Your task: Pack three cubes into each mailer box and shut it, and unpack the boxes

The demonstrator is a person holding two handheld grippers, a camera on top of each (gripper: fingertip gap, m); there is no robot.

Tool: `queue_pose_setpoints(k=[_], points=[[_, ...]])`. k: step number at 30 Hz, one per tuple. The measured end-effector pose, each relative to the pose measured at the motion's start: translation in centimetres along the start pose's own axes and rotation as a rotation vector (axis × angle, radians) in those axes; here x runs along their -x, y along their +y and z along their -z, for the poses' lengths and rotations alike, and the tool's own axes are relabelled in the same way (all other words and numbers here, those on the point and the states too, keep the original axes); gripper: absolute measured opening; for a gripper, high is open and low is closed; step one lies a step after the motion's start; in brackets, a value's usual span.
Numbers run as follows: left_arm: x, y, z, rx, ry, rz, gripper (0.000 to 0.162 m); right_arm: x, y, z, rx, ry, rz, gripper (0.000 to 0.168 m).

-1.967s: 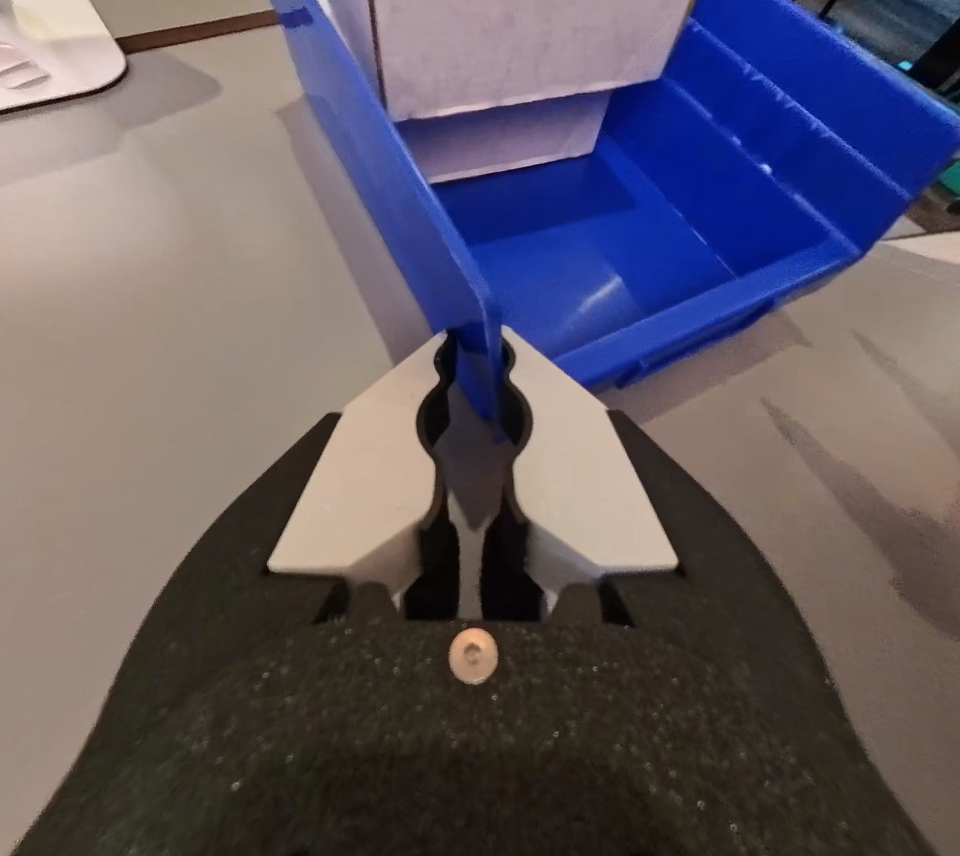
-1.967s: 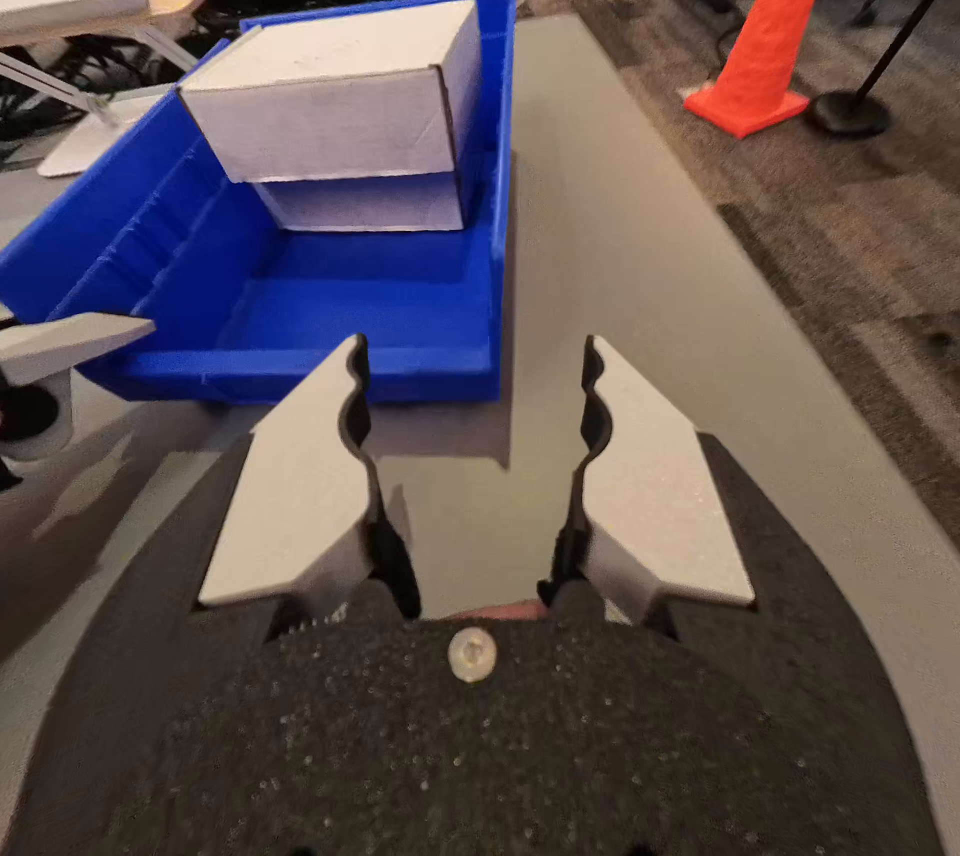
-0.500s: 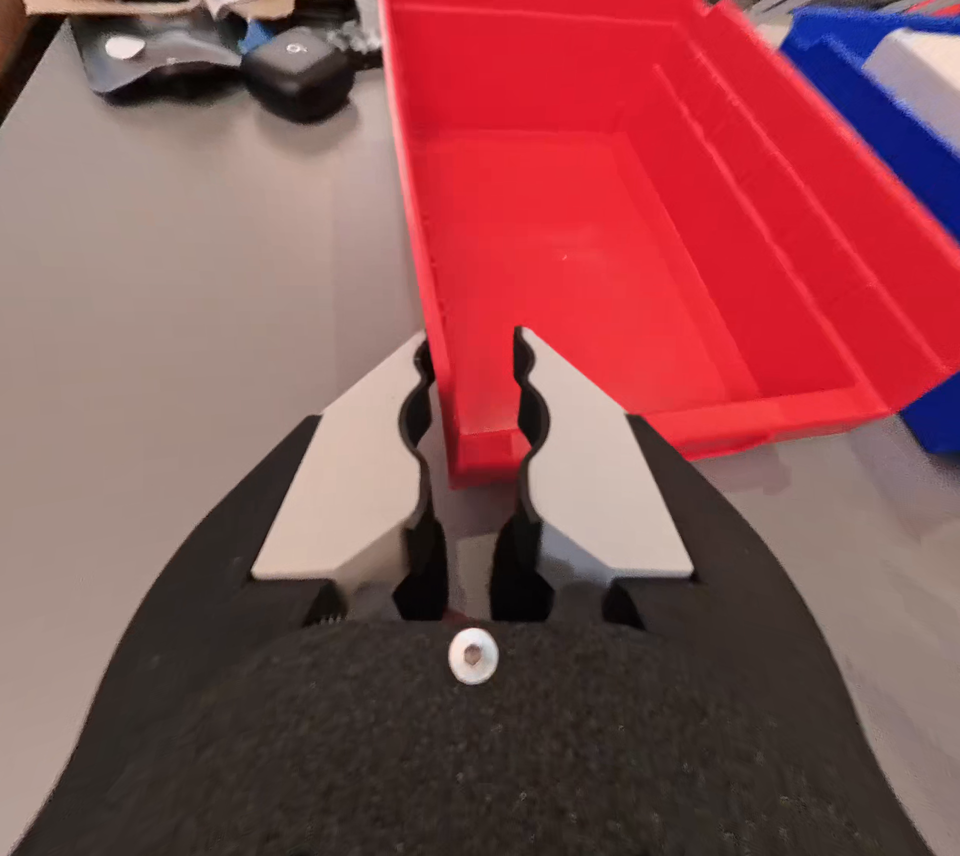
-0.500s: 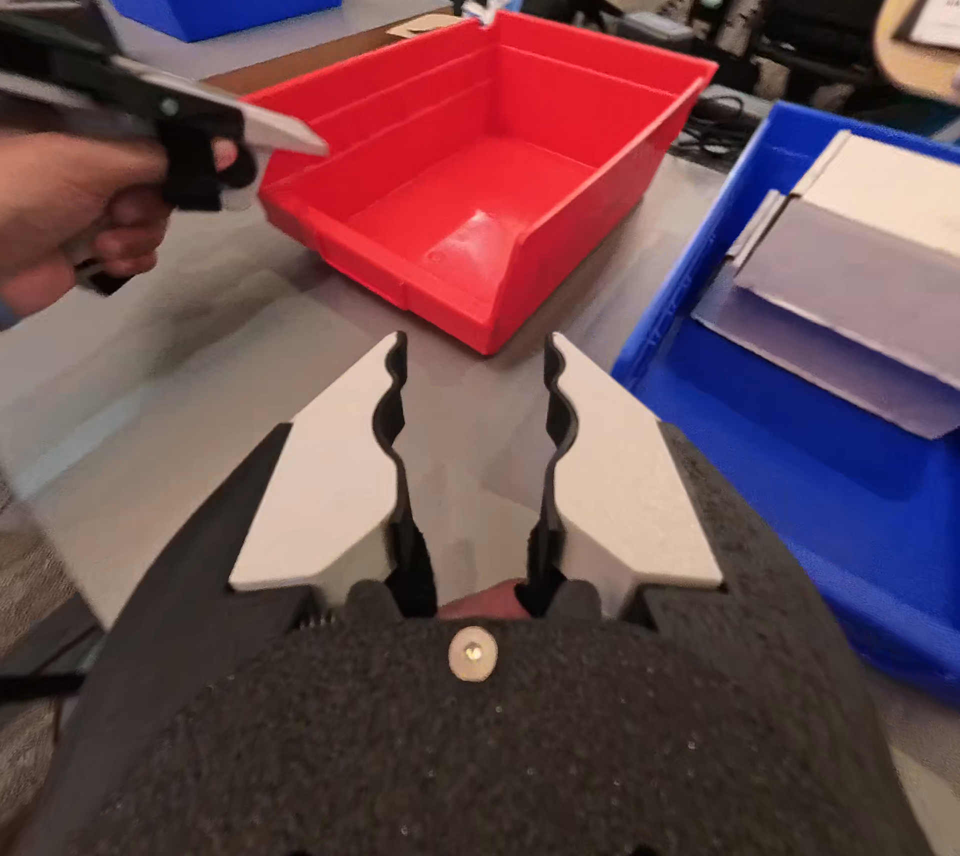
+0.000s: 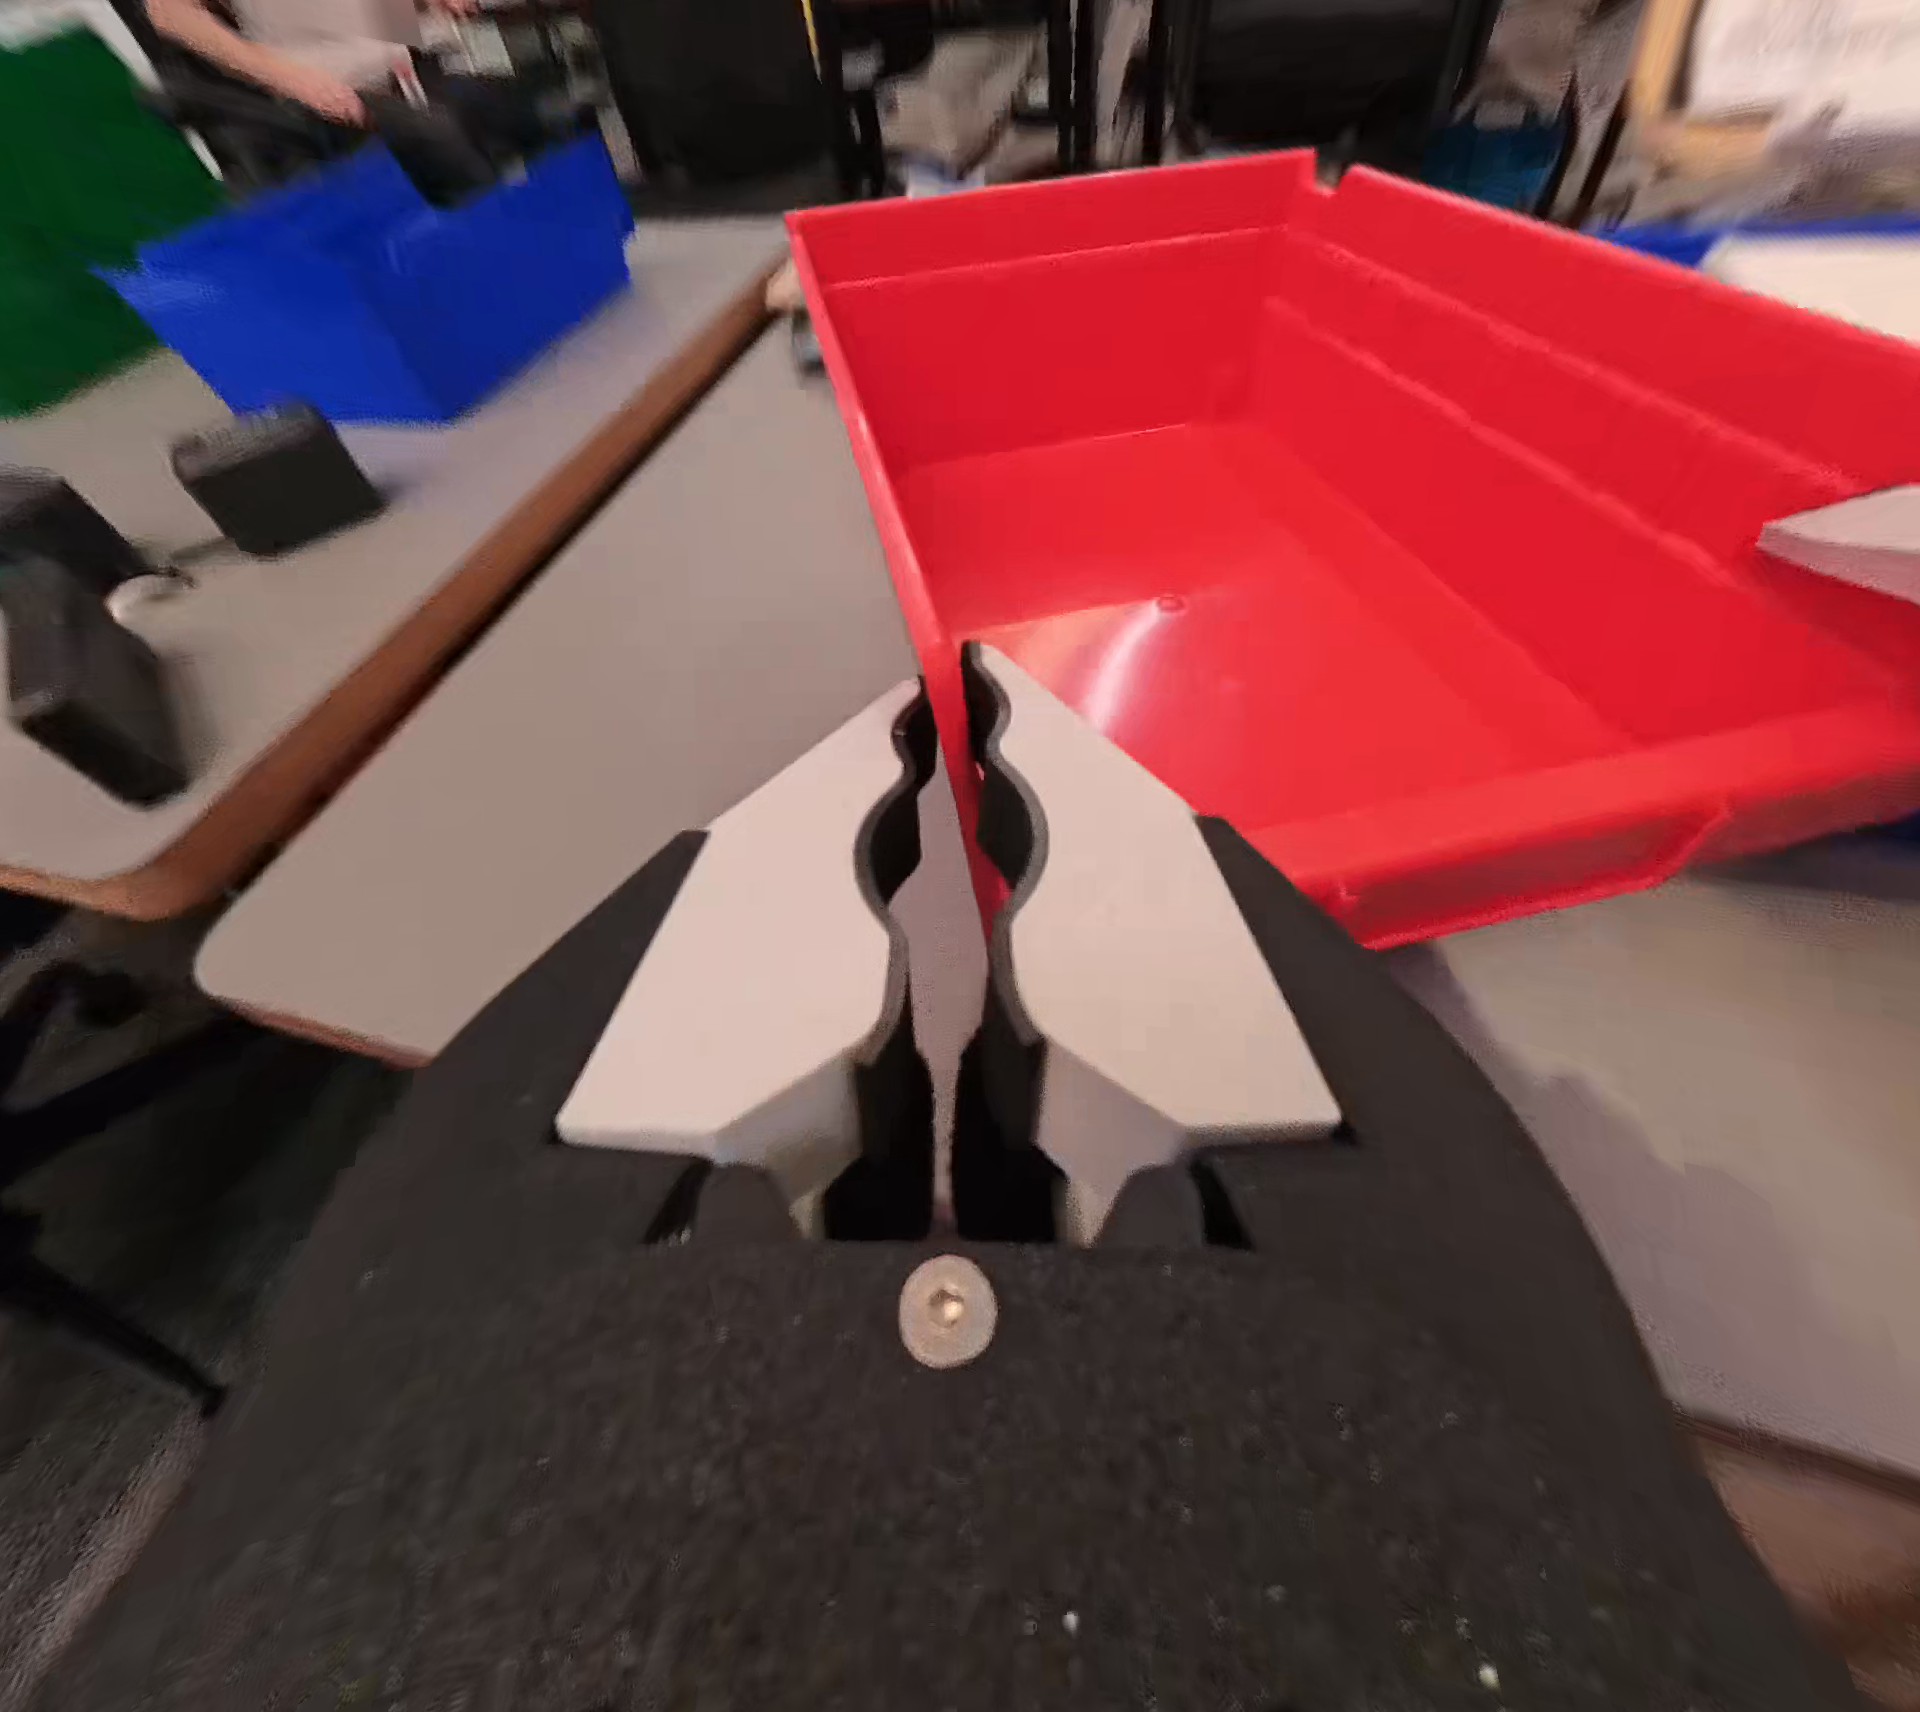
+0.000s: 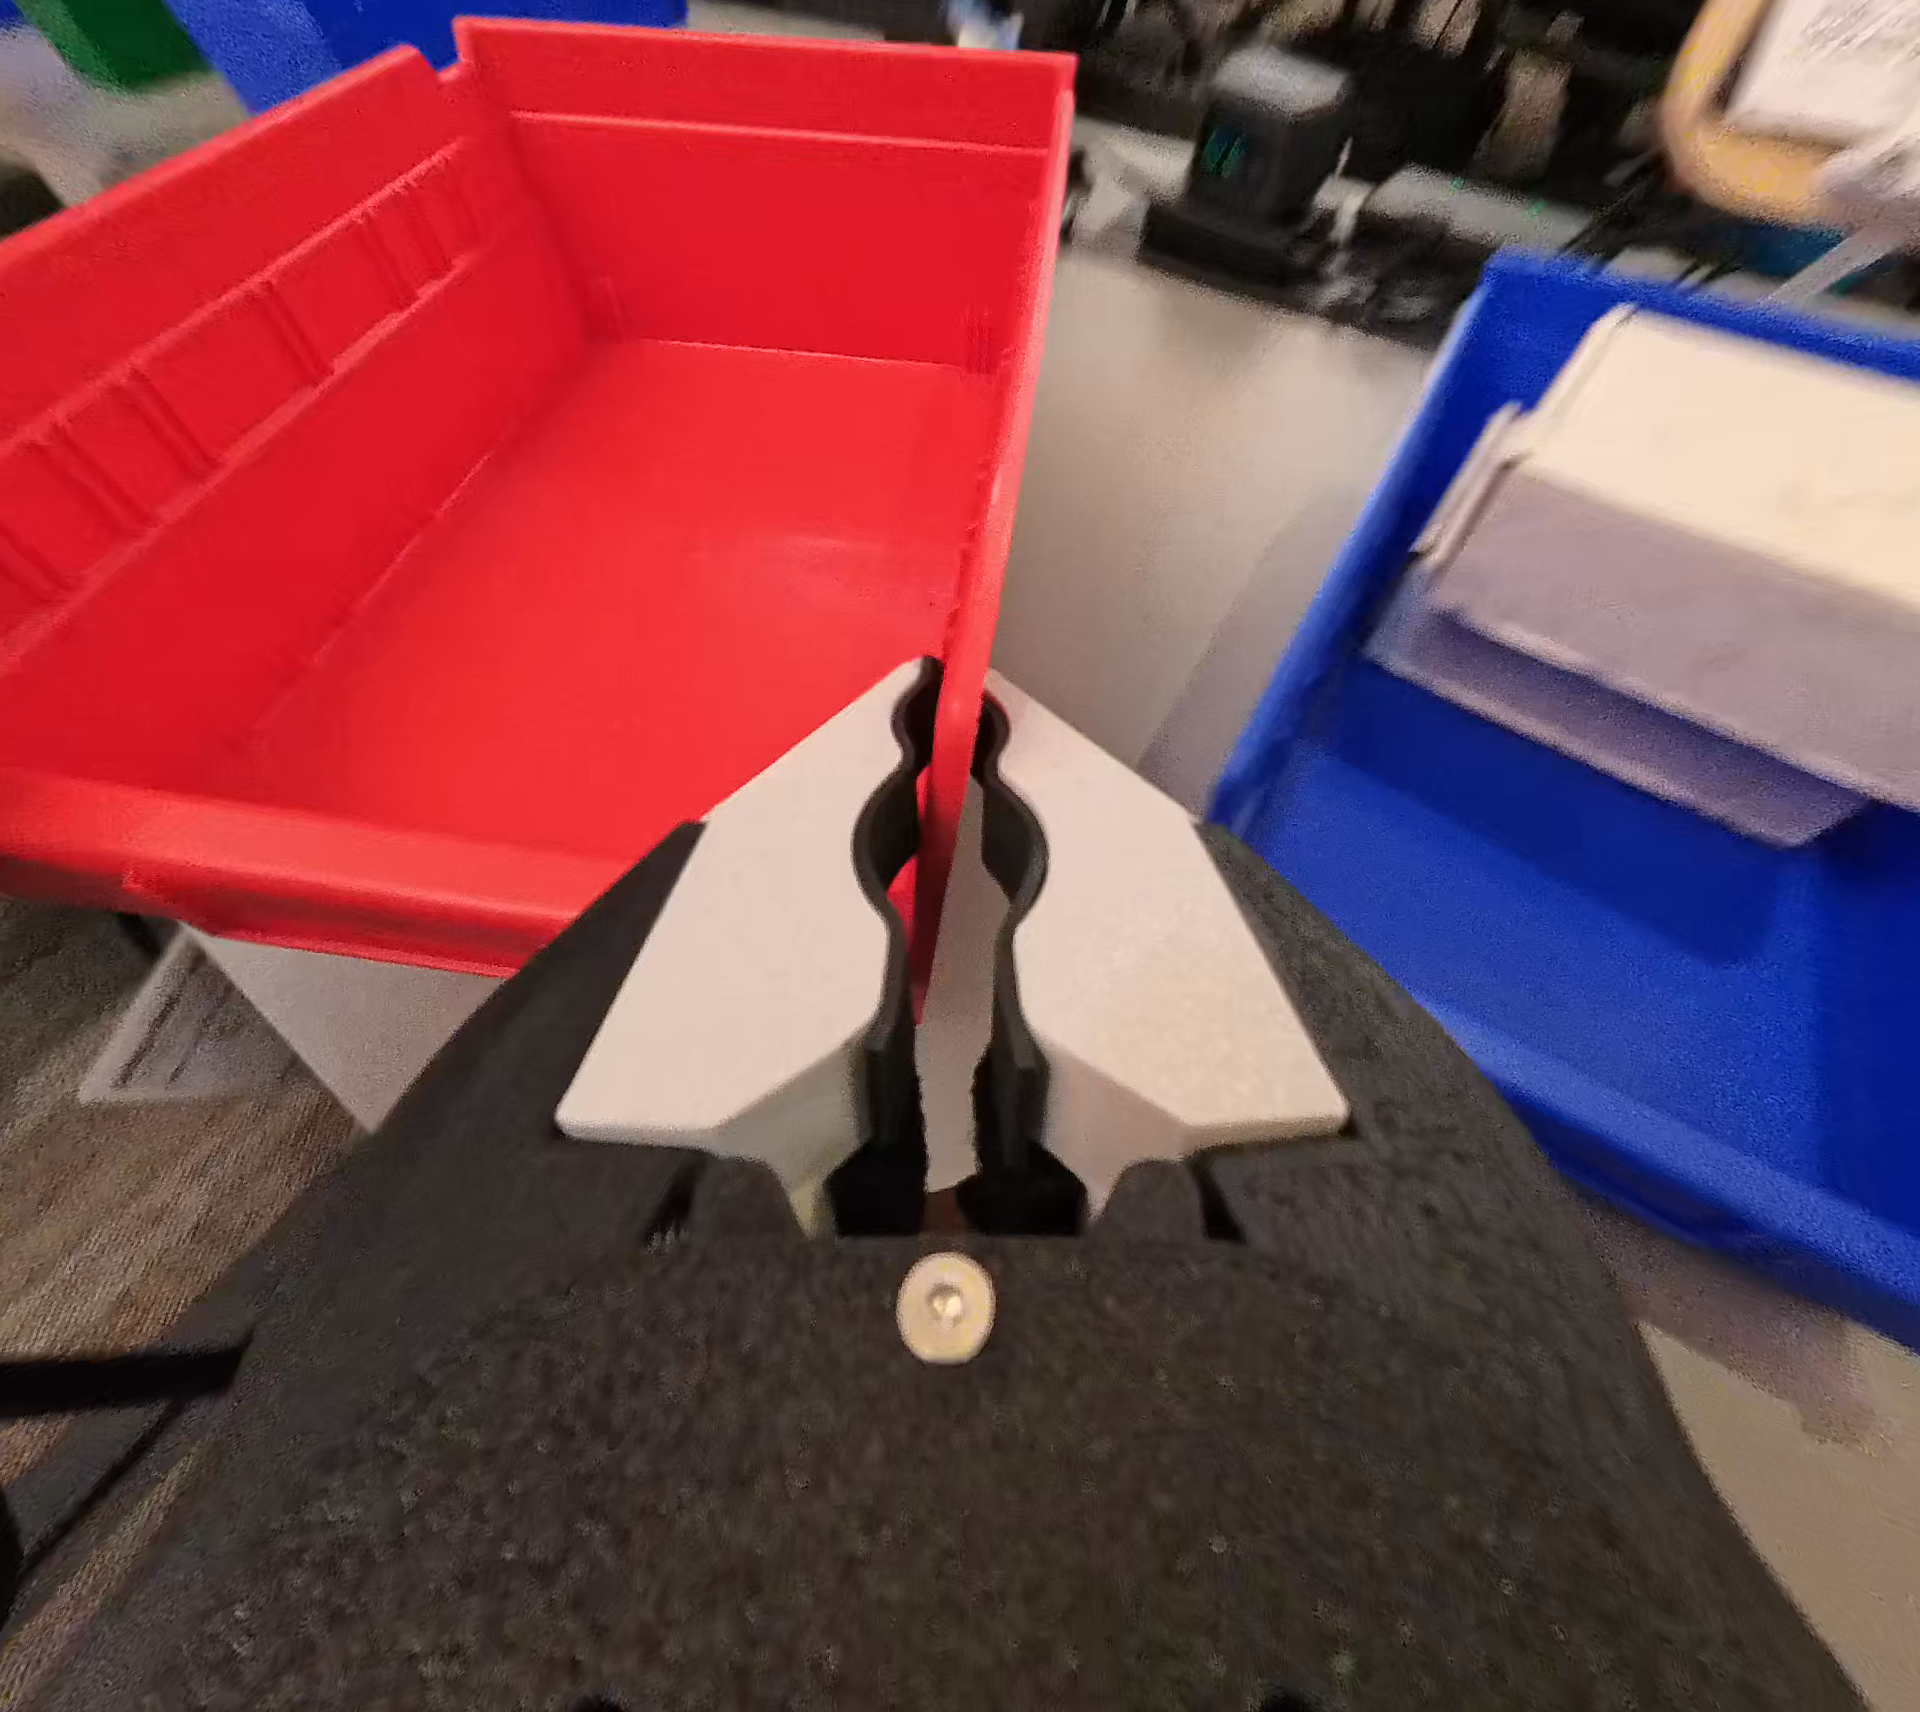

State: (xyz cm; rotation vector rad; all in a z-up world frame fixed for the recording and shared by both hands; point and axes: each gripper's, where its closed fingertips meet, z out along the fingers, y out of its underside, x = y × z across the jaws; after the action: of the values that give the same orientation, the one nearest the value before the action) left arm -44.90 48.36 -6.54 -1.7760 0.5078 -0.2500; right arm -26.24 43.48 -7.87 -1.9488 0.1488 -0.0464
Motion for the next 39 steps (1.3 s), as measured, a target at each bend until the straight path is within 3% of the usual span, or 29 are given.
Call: queue_pose_setpoints(k=[4, 7, 9, 12, 15, 20, 25, 28, 31, 32, 33, 34, 36, 39], points=[[-6.3, -9.5, 1.9, -0.239, 0.057, -0.032, 0.000, -6.8, -7.3, 7.4, -0.230, 0.131, 0.020, 0.004], [-16.8, -14.0, 0.9, -0.311, 0.268, -0.001, 0.002, -17.0, -10.1, 13.9, -0.343, 0.349, 0.023, 0.004], [-25.8, -14.7, 0.0, -0.292, 0.429, -0.009, 0.001, -24.6, -9.2, 18.4, -0.352, 0.507, 0.006, 0.003], [-38.7, -13.5, -0.3, -0.309, 0.556, -0.068, 0.001, -34.9, -4.3, 23.8, -0.256, 0.680, -0.052, 0.003], [-49.7, -8.6, -1.1, -0.167, 0.687, -0.082, 0.002, -43.3, 2.3, 26.6, -0.138, 0.772, -0.111, 0.003], [-58.5, -1.8, -2.4, -0.086, 0.725, -0.245, 0.004, -51.0, 10.7, 26.1, -0.036, 0.719, -0.195, 0.003], [-60.8, 2.7, -2.7, 0.011, 0.738, -0.288, 0.008, -53.7, 16.3, 23.9, -0.013, 0.614, -0.230, 0.004], [-61.1, 2.7, -2.2, 0.047, 0.769, -0.288, 0.013, -54.0, 16.3, 23.8, -0.064, 0.583, -0.253, 0.004], [-60.9, 3.2, -0.2, 0.170, 0.930, -0.255, 0.022, -54.4, 16.3, 23.7, -0.048, 0.607, -0.269, 0.007], [-60.1, 2.8, 0.9, 0.207, 0.990, -0.220, 0.036, -54.7, 16.3, 24.1, -0.027, 0.639, -0.267, 0.014], [-58.6, 1.6, 2.3, 0.204, 1.051, -0.183, 0.049, -55.0, 15.9, 25.0, -0.003, 0.696, -0.243, 0.025], [-56.5, -0.1, 3.4, 0.161, 1.088, -0.156, 0.050, -54.9, 14.7, 26.3, -0.005, 0.764, -0.200, 0.032], [-49.8, -3.8, 3.2, 0.036, 1.003, -0.136, 0.049, -52.2, 10.2, 27.6, -0.086, 0.786, -0.121, 0.045], [-37.3, -6.6, -1.6, -0.041, 0.715, -0.085, 0.048, -41.2, 4.8, 22.2, -0.165, 0.477, -0.052, 0.053]])
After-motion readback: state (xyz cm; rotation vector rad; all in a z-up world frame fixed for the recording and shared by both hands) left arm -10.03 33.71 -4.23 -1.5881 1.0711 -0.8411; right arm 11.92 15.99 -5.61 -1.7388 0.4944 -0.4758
